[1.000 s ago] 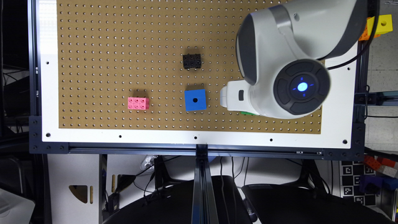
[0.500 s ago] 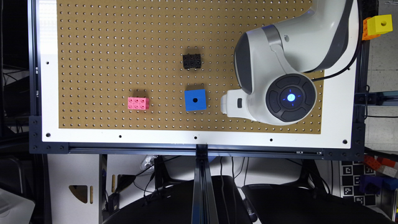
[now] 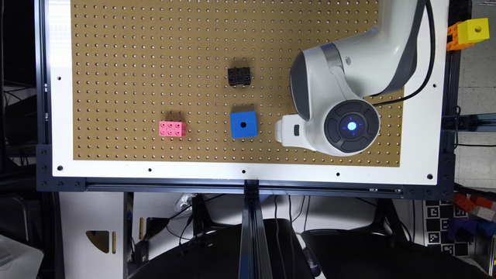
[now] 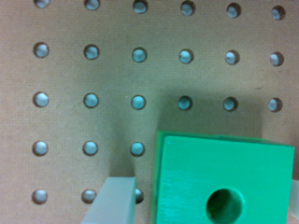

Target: Pick up green block.

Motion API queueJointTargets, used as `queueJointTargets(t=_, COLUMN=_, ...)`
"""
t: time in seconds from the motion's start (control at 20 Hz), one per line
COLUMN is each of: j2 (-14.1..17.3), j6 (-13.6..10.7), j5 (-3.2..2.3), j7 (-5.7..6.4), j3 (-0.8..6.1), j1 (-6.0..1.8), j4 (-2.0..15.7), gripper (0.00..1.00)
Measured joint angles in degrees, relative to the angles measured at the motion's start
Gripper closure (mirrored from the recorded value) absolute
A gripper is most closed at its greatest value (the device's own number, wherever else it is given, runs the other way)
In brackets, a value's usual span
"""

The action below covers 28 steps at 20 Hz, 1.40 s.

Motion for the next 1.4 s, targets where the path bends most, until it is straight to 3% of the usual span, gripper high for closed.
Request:
queueJointTargets(t=0.25, j2=0.2, j6=0.0, j5=0.00, j7=0.04, j3=-0.05, j1=0.16, j4=0.86, gripper=0.00)
queueJointTargets(t=0.3, j2=0.9, j6=0.0, j5=0.01, j7=0.03, j3=-0.15, j1=0.13, j4=1.61, gripper=1.00)
queueJointTargets(t=1.05, j2=0.3, j6=-0.9, j5=0.01, j7=0.04, j3=-0.44, j1=0.06, j4=1.59, gripper=1.00)
queueJointTargets(t=1.3, j2=-3.7, j6=-5.6, j5=0.01, j7=0.19, j3=-0.45, j1=0.06, j4=1.59, gripper=1.00)
queueJointTargets(t=1.4, j2=-4.3, j6=-6.2, j5=0.01, j7=0.23, j3=-0.44, j1=0.06, j4=1.62, gripper=1.00)
